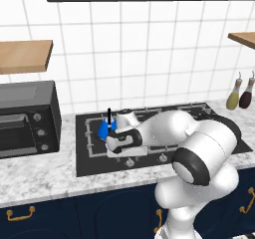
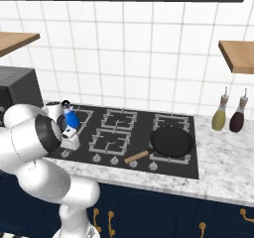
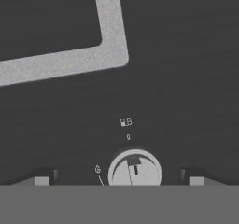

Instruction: Pick the kettle from the counter and place it on a stove burner. Then turn the burner on.

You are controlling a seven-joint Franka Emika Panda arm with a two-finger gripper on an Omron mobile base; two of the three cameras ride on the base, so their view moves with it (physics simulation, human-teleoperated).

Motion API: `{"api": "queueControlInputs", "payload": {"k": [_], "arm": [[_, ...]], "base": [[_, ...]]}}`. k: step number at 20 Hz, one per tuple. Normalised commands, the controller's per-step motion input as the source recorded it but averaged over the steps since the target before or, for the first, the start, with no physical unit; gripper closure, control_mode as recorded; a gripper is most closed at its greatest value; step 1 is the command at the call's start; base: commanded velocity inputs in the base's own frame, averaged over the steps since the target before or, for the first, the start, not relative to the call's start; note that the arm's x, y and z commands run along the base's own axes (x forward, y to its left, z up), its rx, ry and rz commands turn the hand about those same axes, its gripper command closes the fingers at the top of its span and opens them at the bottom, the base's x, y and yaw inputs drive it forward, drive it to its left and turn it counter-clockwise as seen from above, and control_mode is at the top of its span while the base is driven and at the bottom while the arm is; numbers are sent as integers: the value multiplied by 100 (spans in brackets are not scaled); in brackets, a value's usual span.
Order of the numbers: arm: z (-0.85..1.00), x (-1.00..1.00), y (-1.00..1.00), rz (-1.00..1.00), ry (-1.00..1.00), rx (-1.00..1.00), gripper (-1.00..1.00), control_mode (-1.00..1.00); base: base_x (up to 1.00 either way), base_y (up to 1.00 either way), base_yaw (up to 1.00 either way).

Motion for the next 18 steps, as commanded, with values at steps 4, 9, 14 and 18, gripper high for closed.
{"api": "queueControlInputs", "payload": {"k": [4,9,14,18], "arm": [[-15,29,0,0,0,-5,-100,-100],[-32,-14,-2,6,3,-1,-100,-100],[-6,-27,-19,0,-1,0,-100,-100],[0,-17,-17,0,-2,0,-100,-100]], "base": [[0,0,0],[0,0,0],[0,0,0],[0,0,0]]}}
